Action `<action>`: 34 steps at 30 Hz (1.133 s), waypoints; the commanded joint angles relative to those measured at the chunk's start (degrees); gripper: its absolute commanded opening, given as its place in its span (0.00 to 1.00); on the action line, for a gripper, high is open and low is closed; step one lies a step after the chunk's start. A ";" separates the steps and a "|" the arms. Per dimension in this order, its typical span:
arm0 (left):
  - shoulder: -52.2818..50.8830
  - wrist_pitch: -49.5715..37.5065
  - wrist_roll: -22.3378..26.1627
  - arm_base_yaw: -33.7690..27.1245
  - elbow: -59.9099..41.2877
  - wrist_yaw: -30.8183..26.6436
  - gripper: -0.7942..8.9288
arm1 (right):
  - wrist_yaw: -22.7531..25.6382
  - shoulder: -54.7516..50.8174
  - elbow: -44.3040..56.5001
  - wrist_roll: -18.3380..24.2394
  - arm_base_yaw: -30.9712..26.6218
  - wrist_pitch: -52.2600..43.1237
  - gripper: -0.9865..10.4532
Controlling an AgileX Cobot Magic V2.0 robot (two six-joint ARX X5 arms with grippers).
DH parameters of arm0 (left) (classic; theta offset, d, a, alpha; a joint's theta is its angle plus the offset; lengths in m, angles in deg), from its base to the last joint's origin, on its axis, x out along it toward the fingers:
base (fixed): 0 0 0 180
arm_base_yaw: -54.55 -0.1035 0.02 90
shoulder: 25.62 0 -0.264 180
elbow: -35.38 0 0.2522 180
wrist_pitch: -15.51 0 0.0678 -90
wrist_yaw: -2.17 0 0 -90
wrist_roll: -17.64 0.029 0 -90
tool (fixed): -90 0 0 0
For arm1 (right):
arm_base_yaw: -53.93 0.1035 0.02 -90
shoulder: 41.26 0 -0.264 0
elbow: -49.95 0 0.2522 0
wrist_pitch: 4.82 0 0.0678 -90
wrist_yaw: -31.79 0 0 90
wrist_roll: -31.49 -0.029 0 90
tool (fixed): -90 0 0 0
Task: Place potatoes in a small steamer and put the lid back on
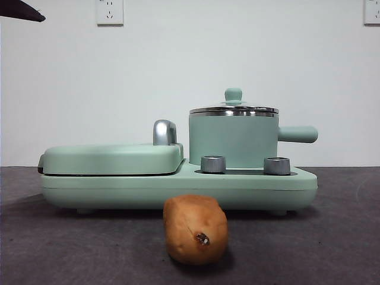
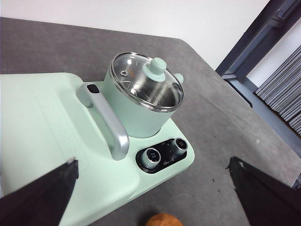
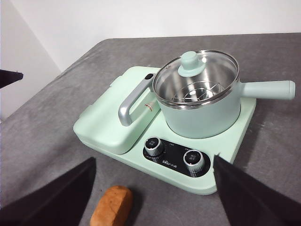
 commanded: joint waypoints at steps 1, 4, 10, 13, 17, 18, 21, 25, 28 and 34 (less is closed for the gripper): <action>2.10 -0.87 0.11 1.01 2.25 0.31 0.63 | 0.02 0.26 -0.79 0.48 0.13 -0.44 0.45; 5.64 -0.68 0.81 2.45 4.90 0.17 0.63 | 0.02 0.26 -0.79 0.48 0.13 -0.42 0.45; 17.46 0.57 2.14 6.93 14.69 -0.44 0.63 | 0.00 0.26 -0.79 0.44 0.13 -0.39 0.45; 25.11 3.63 3.89 9.86 22.18 -2.69 0.63 | 0.02 0.26 -0.79 0.39 0.13 -0.42 0.45; 36.09 10.27 7.13 14.23 34.18 -10.34 0.63 | 0.02 0.26 -0.79 0.35 0.13 -0.42 0.45; 38.75 11.52 8.50 15.19 37.07 -11.89 0.63 | 0.02 0.26 -0.79 0.35 0.13 -0.42 0.45; 45.90 12.55 11.15 17.57 44.28 -15.04 0.63 | 0.04 0.26 -0.79 0.35 0.13 -0.42 0.45; 54.21 12.57 12.44 19.82 52.11 -15.85 0.62 | 0.02 0.26 -0.79 0.33 0.13 -0.42 0.45; 59.93 11.80 13.40 21.20 56.85 -16.28 0.60 | 0.04 0.26 -0.79 0.35 0.13 -0.42 0.45; 66.62 4.79 17.31 23.74 59.23 -19.76 0.55 | 0.04 0.26 -0.79 0.35 0.13 -0.44 0.45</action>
